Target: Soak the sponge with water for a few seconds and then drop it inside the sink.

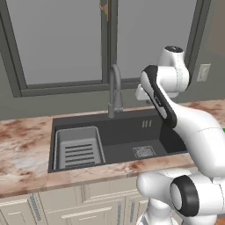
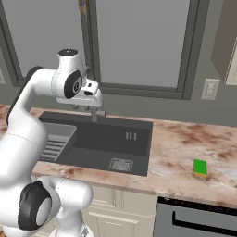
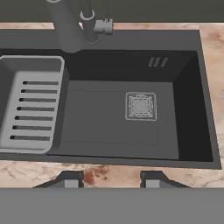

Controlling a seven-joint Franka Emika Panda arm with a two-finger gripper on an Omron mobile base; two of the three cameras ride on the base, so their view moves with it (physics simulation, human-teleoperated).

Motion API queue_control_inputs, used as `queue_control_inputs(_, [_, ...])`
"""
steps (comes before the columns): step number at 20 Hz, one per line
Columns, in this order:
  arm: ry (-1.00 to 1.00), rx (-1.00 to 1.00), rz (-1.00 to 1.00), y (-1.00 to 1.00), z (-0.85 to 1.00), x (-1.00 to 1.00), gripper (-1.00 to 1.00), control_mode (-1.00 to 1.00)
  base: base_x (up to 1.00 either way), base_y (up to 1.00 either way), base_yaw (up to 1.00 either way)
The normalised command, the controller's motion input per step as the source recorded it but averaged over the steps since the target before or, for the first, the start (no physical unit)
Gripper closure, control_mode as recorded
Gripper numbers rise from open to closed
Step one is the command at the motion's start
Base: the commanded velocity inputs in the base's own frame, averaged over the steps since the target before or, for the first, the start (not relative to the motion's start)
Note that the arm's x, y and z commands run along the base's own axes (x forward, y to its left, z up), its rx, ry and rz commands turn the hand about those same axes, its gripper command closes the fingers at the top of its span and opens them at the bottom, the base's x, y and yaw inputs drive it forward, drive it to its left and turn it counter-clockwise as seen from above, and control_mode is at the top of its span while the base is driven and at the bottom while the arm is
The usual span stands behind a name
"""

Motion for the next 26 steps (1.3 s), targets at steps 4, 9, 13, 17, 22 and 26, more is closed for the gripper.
queue_control_inputs(4, [-0.02,0.0,0.0,-0.02,-0.06,0.0,-1.0,-1.0,0.0,0.0,0.0])
queue_control_inputs(9, [-0.12,0.0,0.0,-0.01,-0.15,0.03,-1.0,-1.0,0.0,0.0,0.0])
queue_control_inputs(13, [-0.19,0.0,0.0,-0.02,-0.25,0.06,-1.0,-1.0,0.0,0.0,0.0])
queue_control_inputs(17, [-0.13,0.08,0.0,-0.01,-0.03,0.19,-1.0,-1.0,0.0,0.0,0.0])
queue_control_inputs(22, [-0.15,0.13,0.0,-0.05,0.0,0.25,-1.0,-1.0,0.0,0.0,0.0])
queue_control_inputs(26, [-0.11,0.13,0.0,-0.15,0.05,0.23,-1.0,-1.0,0.0,0.0,0.0])
